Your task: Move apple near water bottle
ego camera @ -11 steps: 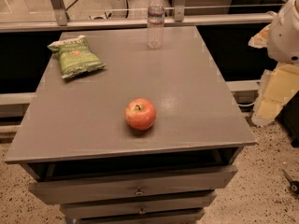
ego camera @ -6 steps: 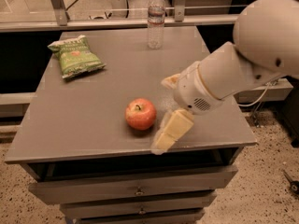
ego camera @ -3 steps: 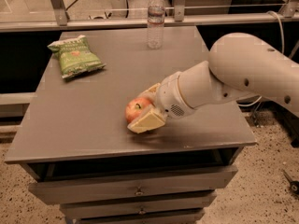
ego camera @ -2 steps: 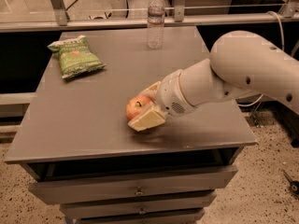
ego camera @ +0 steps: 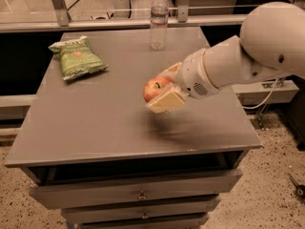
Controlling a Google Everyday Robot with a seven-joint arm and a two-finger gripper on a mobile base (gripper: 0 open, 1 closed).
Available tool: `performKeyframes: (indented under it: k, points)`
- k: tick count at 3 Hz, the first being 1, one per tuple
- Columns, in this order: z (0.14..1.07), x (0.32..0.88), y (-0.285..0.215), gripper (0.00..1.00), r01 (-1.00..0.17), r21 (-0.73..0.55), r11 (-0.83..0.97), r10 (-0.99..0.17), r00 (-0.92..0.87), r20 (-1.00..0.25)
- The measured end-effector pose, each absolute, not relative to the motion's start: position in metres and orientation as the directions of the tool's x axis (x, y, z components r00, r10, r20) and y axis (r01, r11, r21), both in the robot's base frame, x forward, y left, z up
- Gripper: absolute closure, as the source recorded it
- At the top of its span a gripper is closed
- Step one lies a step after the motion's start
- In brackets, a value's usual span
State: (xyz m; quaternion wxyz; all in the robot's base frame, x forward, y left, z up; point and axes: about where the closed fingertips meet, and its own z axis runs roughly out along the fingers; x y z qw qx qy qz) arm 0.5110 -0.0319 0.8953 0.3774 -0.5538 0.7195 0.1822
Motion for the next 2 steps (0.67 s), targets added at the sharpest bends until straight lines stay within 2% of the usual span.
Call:
performKeyframes:
  k: [1, 2]
  points:
    - [0.895, 0.511, -0.032, 1.00, -0.934, -0.156, 0.320, -0.659, -0.102, -0.745]
    - [0.902, 0.543, -0.050, 1.00, -0.909, -0.172, 0.380, -0.603, -0.103, -0.791]
